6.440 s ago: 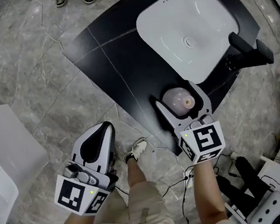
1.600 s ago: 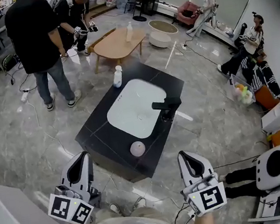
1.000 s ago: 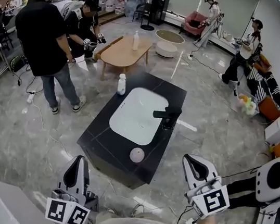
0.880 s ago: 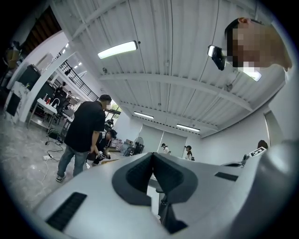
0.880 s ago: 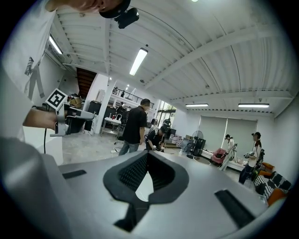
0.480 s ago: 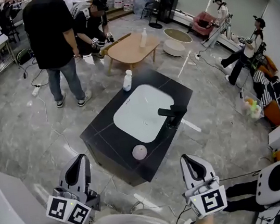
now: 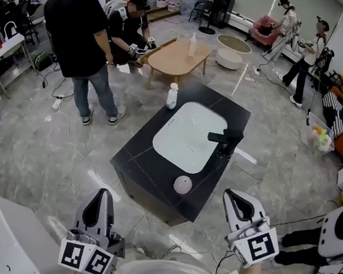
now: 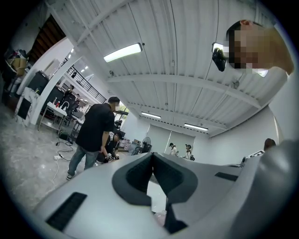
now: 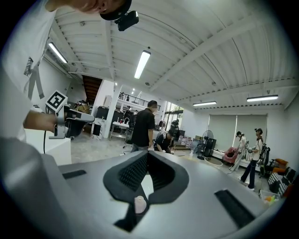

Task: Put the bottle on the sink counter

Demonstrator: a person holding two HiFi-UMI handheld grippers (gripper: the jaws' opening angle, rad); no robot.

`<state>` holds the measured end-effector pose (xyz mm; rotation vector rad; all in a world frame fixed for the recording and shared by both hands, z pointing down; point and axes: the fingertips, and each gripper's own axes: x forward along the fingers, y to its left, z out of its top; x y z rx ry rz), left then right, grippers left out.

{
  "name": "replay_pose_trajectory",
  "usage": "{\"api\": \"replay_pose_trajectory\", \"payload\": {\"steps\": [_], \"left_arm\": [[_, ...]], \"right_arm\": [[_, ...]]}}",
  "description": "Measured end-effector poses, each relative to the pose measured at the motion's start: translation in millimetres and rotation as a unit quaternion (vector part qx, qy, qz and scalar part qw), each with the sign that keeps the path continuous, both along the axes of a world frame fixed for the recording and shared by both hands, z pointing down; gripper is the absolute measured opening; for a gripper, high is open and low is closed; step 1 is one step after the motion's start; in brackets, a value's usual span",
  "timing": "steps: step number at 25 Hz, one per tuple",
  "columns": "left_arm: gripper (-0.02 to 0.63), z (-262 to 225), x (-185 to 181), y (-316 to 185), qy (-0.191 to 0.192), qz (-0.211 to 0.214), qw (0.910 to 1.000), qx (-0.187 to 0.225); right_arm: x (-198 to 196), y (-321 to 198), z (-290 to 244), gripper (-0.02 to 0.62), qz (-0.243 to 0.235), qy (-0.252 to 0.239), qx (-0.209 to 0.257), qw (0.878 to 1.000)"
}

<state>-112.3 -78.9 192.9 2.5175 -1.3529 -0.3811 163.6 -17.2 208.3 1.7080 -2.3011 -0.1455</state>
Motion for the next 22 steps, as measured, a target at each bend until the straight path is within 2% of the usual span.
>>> {"api": "replay_pose_trajectory", "payload": {"steps": [8,22], "left_arm": [[0.014,6.2,-4.6,-3.3,-0.001,-0.005,1.0,-0.007],[0.014,1.0,6.3,-3.8,0.003,0.019,0.9998,-0.005]], "right_arm": [[-13.8,-5.7,10.8,0.009,-0.022,0.032,-0.007,0.999],[-11.3,6.8,7.1,0.009,-0.007,0.032,-0.009,0.999]]}}
